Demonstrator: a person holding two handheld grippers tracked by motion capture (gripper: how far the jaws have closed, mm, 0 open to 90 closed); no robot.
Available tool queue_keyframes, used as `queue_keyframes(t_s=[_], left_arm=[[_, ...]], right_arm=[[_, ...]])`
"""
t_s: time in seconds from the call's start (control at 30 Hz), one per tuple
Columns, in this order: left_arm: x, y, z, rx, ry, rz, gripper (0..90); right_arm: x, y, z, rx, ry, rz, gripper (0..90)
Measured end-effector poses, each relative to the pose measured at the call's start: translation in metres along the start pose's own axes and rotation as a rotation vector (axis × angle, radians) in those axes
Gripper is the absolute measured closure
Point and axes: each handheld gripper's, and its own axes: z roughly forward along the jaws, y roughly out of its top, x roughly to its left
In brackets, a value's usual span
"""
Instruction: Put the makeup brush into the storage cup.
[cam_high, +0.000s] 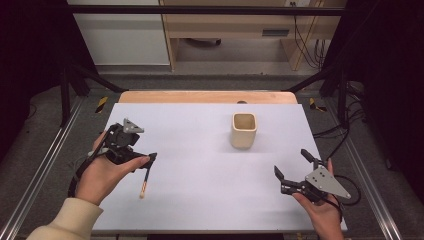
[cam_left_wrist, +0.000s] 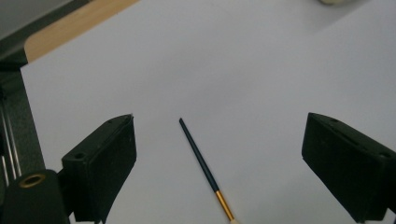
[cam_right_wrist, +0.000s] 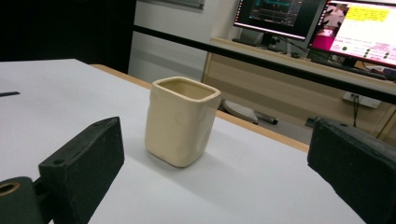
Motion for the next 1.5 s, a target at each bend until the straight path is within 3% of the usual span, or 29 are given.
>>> queue_keyframes(t_s=[0.07, 0.2, 0.27, 0.5, 0.63, 0.7, 0.83, 1.03, 1.5], left_arm=[[0.007, 0.0, 0.006, 0.031, 0.017, -0.036, 10.9], [0.014, -0.003, 0.012, 0.068, 0.042, -0.072, 10.6], [0.019, -0.006, 0.017, 0.096, 0.042, -0.109, 10.6], [0.021, -0.011, 0.029, 0.188, 0.025, -0.178, 11.1], [0.015, -0.011, 0.036, 0.242, 0.026, -0.182, 11.3], [0.011, -0.01, 0.039, 0.258, 0.029, -0.184, 15.5], [0.006, -0.008, 0.043, 0.266, 0.034, -0.175, 17.3], [0.0, -0.006, 0.056, 0.326, 0.052, -0.146, 17.8], [0.008, -0.01, 0.072, 0.4, 0.047, -0.197, 18.7]], right_arm=[[0.0, 0.0, 0.001, -0.002, -0.019, 0.002, 4.2], [0.0, -0.002, 0.002, 0.012, -0.023, 0.0, 4.6], [0.001, -0.002, 0.002, 0.019, -0.024, -0.001, 4.6], [0.003, 0.0, 0.002, 0.013, 0.005, -0.002, 4.7], [0.007, 0.0, 0.001, 0.014, 0.021, -0.025, 4.6], [0.008, 0.002, 0.0, 0.009, 0.023, -0.026, 4.6], [0.007, 0.002, -0.001, 0.007, 0.019, -0.019, 4.6], [0.006, 0.001, -0.001, 0.01, 0.013, -0.015, 4.6], [0.007, -0.001, -0.001, 0.024, 0.006, -0.012, 4.6]])
